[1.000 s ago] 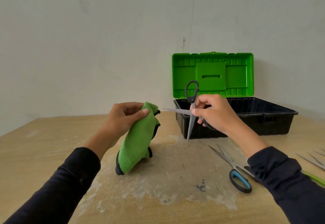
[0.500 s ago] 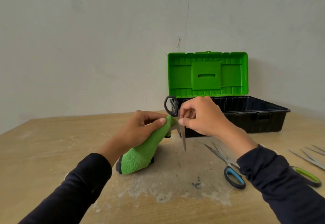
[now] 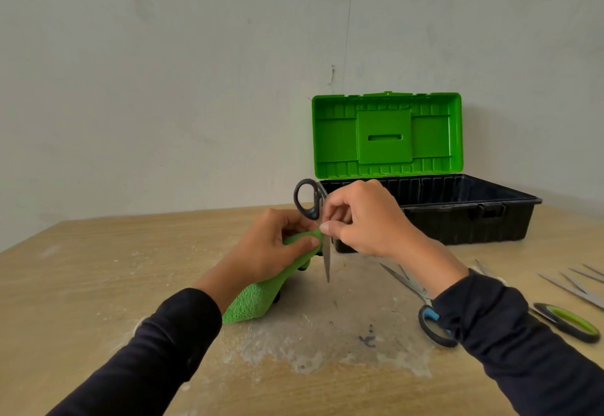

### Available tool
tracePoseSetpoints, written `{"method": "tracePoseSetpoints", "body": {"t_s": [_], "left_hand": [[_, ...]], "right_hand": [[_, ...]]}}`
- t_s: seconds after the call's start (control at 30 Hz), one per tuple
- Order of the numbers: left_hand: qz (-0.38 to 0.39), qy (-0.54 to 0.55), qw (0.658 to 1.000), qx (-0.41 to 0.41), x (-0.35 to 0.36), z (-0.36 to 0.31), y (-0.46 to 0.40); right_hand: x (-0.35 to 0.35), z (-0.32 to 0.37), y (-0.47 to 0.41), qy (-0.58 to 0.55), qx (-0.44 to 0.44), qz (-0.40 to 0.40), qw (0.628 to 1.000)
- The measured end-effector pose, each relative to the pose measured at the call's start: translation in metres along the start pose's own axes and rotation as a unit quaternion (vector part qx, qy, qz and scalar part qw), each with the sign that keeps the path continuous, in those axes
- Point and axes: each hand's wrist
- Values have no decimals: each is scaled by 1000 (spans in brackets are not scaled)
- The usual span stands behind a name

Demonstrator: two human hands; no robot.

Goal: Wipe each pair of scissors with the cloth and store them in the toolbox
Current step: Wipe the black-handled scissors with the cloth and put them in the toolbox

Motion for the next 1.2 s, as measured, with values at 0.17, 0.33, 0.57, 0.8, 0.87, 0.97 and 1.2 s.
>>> {"method": "tracePoseSetpoints", "body": {"t_s": [0.17, 0.33, 0.57, 0.8, 0.87, 0.97, 1.2], "left_hand": [[6, -15, 1000, -2, -12, 0, -1], [8, -22, 1000, 2, -8, -1, -1], [-2, -49, 999, 18, -6, 0, -3], [-34, -156, 987, -25, -28, 28, 1], [-46, -147, 987, -37, -28, 32, 3], [-52, -162, 985, -24, -21, 29, 2], [-28, -248, 968, 22, -6, 32, 1]], "right_hand": [[-12, -7, 0, -12, 10, -15, 1000], [-15, -12, 0, -3, 0, 7, 1000], [-6, -14, 0, -15, 13, -3, 1000], [-29, -38, 3, -59, 64, -87, 992], [-33, -44, 2, -75, 76, -130, 986], [-22, -41, 2, -137, 122, -164, 969], [-5, -27, -5, -414, 347, -260, 800]]}}
Point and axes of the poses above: each hand's wrist, its own y-axis away from the middle knuckle, its own x-axis out of the palm, z = x × y, and after that the axes turned 11 degrees about -x, right-handed
